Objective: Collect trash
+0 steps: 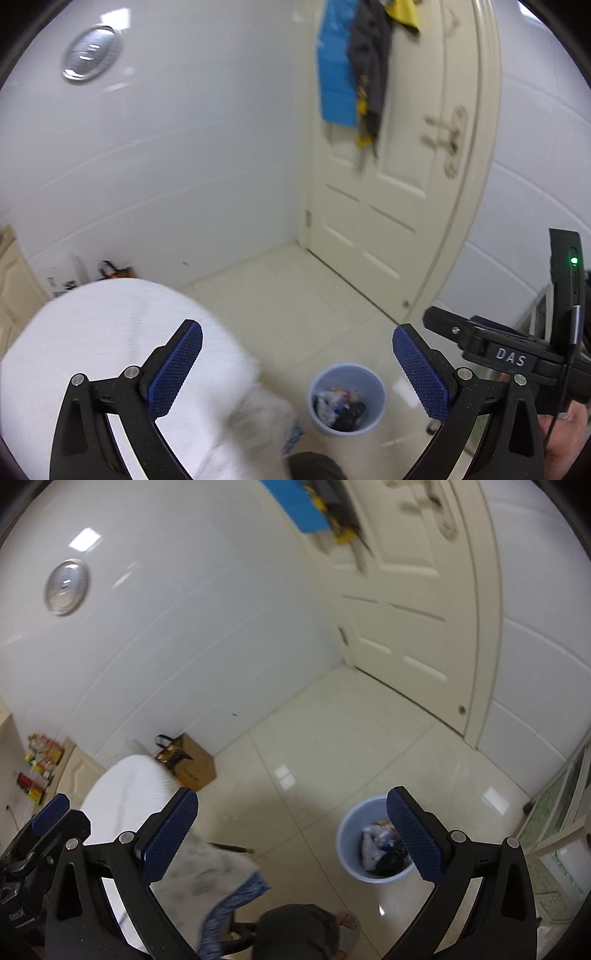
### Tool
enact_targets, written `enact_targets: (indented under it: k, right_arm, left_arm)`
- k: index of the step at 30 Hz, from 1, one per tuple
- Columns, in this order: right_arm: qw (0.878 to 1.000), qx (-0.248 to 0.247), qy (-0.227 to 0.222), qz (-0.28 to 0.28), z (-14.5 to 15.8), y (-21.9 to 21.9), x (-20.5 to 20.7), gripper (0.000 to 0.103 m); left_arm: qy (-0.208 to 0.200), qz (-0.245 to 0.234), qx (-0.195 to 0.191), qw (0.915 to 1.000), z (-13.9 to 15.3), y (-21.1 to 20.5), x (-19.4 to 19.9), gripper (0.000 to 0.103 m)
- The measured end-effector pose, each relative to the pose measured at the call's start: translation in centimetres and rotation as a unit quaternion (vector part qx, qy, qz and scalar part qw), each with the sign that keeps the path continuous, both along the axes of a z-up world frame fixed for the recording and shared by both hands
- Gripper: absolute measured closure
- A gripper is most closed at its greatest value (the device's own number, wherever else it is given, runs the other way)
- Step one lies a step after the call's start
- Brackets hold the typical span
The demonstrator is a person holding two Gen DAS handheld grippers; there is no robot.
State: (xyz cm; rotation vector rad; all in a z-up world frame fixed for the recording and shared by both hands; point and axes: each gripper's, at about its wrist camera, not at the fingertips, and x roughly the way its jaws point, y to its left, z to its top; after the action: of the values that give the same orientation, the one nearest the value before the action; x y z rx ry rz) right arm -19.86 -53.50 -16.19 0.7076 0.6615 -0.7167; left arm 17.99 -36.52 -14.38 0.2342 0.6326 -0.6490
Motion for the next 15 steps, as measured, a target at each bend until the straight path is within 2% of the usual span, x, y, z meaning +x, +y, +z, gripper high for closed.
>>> enact_targets:
  k: [7,15]
  right_arm:
    - [0.997,-0.048,-0.023,0.060,5.9,8.3,3.5,0.000]
    - [0.984,-0.116,-0.030,0.131,11.0,20.0,7.0,0.000]
  left_arm:
    - [-0.055,0.070,-0.029,0.9956,4.2,10.4,-6.2,0.001]
    - [-0.096,0.155,-0.043,0.9823,7.5,21.1,-15.3,0.001]
